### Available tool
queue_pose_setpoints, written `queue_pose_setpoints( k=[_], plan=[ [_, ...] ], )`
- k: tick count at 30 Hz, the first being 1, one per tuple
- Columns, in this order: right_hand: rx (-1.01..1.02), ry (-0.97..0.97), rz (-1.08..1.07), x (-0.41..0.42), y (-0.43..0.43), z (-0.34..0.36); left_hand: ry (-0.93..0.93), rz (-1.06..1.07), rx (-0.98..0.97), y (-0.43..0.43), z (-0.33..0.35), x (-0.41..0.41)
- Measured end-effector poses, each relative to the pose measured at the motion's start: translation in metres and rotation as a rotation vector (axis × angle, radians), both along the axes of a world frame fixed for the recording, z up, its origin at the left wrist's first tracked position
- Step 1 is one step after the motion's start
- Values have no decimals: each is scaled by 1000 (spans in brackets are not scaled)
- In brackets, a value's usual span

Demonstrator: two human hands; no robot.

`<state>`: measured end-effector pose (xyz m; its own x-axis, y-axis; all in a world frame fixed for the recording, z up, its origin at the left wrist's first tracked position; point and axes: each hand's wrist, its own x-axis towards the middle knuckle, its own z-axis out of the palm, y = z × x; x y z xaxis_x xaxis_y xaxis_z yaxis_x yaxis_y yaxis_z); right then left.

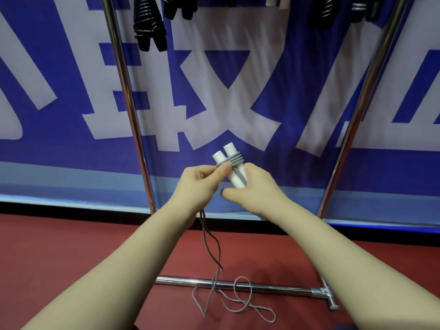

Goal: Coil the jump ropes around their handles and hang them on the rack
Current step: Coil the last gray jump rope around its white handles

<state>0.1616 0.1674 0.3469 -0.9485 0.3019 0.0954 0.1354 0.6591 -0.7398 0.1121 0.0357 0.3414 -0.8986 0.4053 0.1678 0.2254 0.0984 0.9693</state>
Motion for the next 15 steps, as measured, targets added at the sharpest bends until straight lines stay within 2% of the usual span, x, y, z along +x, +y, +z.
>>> queue_pose_setpoints(
  k=[3, 6, 11, 15],
  plan=[
    [-433, 4, 264, 10, 11, -1, 18, -60, 16, -6, 1, -1],
    [-710, -41, 384, 16, 11, 5, 41, -70, 70, -5, 2, -1],
    [-749, -37, 393, 17, 12, 11, 27, -78, 130, -6, 8, -4],
    [-816, 27, 356, 15, 21, 15, -18, -212, 107, -7, 5, -7]
  ],
)
